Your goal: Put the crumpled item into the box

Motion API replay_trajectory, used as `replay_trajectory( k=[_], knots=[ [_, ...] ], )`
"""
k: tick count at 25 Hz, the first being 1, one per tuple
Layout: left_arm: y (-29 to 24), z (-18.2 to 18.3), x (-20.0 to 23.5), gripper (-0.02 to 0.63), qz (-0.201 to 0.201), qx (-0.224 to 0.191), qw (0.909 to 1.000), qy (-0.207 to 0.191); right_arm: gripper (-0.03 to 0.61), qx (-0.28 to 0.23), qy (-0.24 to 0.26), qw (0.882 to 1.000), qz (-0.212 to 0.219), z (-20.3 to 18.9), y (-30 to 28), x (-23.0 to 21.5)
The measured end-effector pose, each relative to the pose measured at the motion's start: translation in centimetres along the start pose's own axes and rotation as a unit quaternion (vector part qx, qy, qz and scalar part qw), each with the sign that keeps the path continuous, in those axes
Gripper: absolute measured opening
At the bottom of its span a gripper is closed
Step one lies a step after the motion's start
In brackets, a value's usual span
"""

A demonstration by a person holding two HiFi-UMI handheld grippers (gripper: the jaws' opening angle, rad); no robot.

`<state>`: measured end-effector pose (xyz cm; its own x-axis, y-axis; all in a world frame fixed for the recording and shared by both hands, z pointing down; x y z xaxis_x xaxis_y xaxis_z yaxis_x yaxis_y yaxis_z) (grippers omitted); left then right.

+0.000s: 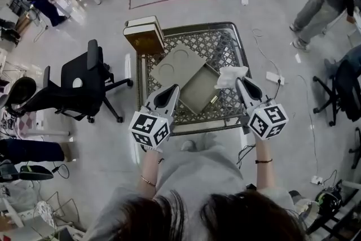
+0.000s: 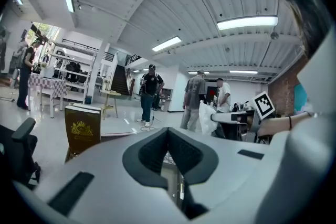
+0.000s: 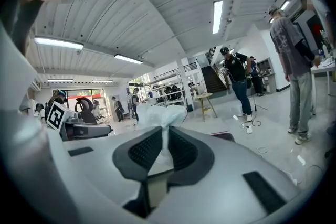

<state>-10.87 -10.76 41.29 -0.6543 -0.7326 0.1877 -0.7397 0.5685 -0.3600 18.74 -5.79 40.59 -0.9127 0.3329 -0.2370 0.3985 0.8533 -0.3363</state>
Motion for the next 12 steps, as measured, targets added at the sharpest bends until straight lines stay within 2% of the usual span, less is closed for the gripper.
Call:
replay_trajectory(
  k=[6, 12],
  knots=[
    [-2.9, 0.1, -0.9, 0.017, 0.035, 0.001, 0.9991, 0.023, 0.054, 0.024, 0.010, 0.999, 0.044, 0.9, -2.3, -3.9],
    [-4.5, -0.4, -1.1, 0.017, 0.066, 0.002, 0.9968, 0.045, 0.054, 0.062, 0.025, 0.993, 0.102, 1.2, -5.7, -5.8]
  ],
)
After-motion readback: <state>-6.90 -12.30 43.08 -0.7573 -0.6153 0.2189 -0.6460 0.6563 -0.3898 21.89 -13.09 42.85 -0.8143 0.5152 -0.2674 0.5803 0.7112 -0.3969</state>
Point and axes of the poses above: the fingertips, and each gripper's own axes: y backward along the fingers, x to its left, z out of its top, the point moved 9 cm from there along y, backward along the fingers, and after that the axes turned 11 degrees about x, right-handed, at the moved point
